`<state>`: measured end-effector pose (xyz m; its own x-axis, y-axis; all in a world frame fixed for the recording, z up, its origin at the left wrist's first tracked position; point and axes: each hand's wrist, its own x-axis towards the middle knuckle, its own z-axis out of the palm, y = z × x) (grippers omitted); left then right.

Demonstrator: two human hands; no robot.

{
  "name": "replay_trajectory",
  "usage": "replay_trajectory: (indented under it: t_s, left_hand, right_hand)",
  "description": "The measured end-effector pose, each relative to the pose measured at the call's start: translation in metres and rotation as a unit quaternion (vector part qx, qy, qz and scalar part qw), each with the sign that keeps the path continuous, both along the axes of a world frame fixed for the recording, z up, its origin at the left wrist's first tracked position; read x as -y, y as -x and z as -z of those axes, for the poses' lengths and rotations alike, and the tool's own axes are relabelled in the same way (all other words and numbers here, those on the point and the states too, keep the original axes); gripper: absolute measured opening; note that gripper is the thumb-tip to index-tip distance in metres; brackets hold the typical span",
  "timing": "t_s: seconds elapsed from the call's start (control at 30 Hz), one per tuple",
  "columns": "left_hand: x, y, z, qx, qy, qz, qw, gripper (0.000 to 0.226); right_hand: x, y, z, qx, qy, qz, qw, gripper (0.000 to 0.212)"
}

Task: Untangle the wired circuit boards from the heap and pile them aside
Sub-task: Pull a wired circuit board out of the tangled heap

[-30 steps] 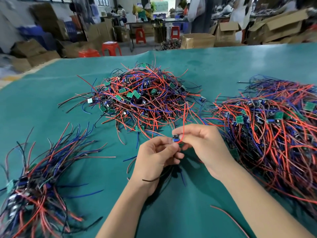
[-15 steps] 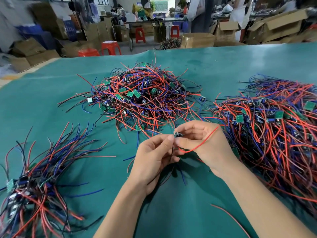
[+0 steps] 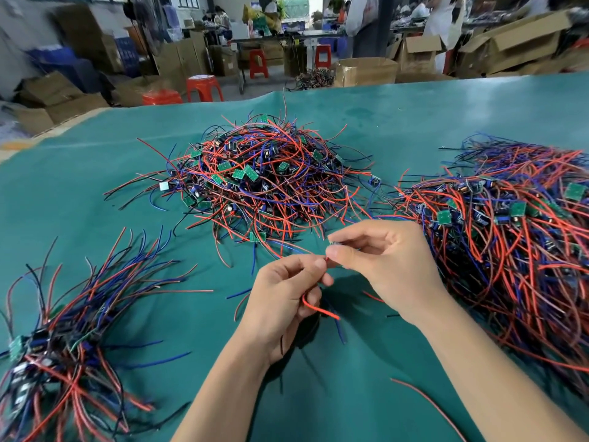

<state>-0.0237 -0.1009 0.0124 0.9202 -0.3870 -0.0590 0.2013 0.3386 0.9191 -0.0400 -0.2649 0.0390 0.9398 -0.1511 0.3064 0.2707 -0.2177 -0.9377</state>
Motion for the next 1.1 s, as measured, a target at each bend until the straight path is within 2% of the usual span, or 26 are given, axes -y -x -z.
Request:
replay_trajectory:
  t_s: [0.1,0.27,0.4,0.5,0.57,0.6,0.67,0.73,0.8,0.87,0.97,1.1]
  left_hand:
    - [-0.001,0.001,-0.001,0.016,-0.029,0.016,0.999,0.014]
    - [-0.001,0.005,-0.005,0.055,-0.054,0.078,0.994,0.015]
    - [0.0,0.008,-0.007,0.066,-0.071,0.112,0.989,0.013]
    - [0.001,0.01,-0.005,0.064,-0.084,0.117,0.988,0.012]
    - [0.003,0.01,-0.004,0.057,-0.069,0.105,0.99,0.011]
    - [0.004,0.01,-0.004,0.052,-0.057,0.097,0.992,0.011]
    - [0.005,0.01,-0.004,0.038,-0.041,0.085,0.995,0.015]
    - [0.005,0.008,-0.003,0.026,-0.03,0.077,0.996,0.014]
    - [0.005,0.008,-0.003,0.016,-0.022,0.071,0.997,0.013]
    - [0.006,0.007,-0.003,0.01,-0.021,0.064,0.998,0.011]
    - [0.006,0.007,-0.003,0.002,-0.015,0.067,0.998,0.011]
    - [0.006,0.007,-0.005,0.001,-0.019,0.061,0.998,0.011]
  right_hand:
    - [0.0,0.002,-0.004,0.021,-0.009,0.024,0.999,0.02]
    - [0.011,0.001,-0.011,0.097,0.028,0.17,0.98,0.028]
    - [0.027,0.003,-0.021,0.163,0.051,0.288,0.942,0.021]
    - [0.053,0.009,-0.032,0.201,0.061,0.394,0.895,0.015]
    - [0.08,0.017,-0.038,0.2,0.061,0.462,0.862,0.009]
    - [0.092,0.02,-0.039,0.175,0.084,0.478,0.856,0.012]
    - [0.108,0.02,-0.033,0.104,0.147,0.465,0.867,0.033]
    - [0.104,0.014,-0.027,0.071,0.223,0.463,0.855,0.044]
    - [0.084,0.01,-0.026,0.119,0.292,0.462,0.829,0.038]
    - [0.055,0.008,-0.024,0.191,0.327,0.412,0.829,0.027]
    - [0.01,0.002,-0.008,0.189,0.347,0.255,0.883,0.02]
    - [-0.018,-0.015,0.014,0.017,0.332,0.098,0.938,0.03]
